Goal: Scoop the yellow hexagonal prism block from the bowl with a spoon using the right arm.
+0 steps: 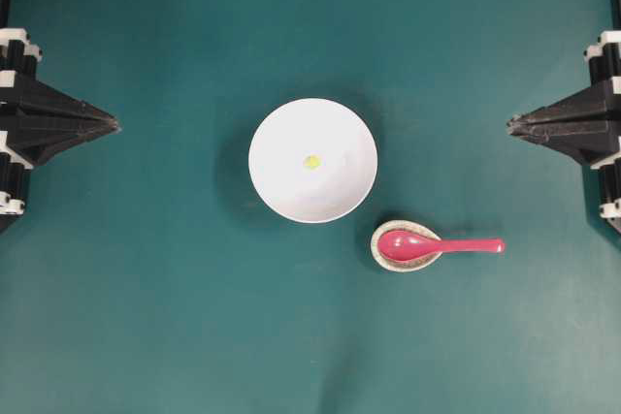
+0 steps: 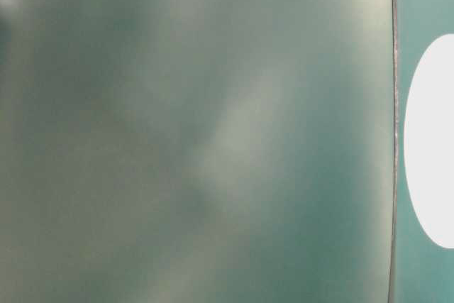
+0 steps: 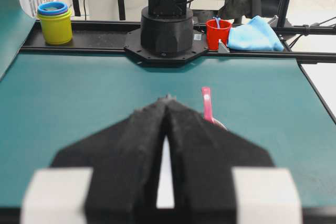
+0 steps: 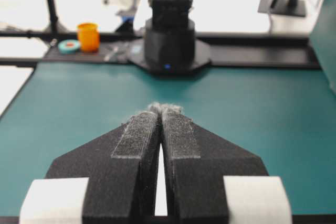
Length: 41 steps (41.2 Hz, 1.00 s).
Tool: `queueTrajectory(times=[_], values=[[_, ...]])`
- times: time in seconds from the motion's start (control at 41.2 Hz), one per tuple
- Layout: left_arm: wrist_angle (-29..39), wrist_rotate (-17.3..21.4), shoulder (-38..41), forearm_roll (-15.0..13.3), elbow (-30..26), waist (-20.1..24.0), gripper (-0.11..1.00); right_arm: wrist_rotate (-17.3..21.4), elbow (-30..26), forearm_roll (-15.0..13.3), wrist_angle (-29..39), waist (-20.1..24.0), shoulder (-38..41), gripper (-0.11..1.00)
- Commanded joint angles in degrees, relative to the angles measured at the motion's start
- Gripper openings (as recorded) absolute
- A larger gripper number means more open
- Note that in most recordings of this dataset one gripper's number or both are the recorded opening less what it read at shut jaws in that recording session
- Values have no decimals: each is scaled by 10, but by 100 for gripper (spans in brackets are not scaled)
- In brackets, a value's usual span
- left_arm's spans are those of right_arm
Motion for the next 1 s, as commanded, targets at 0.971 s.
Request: queueTrajectory(times=[0.971], values=[[33, 4, 5, 8, -27, 4, 10, -7, -23, -9, 13, -6, 34, 0]])
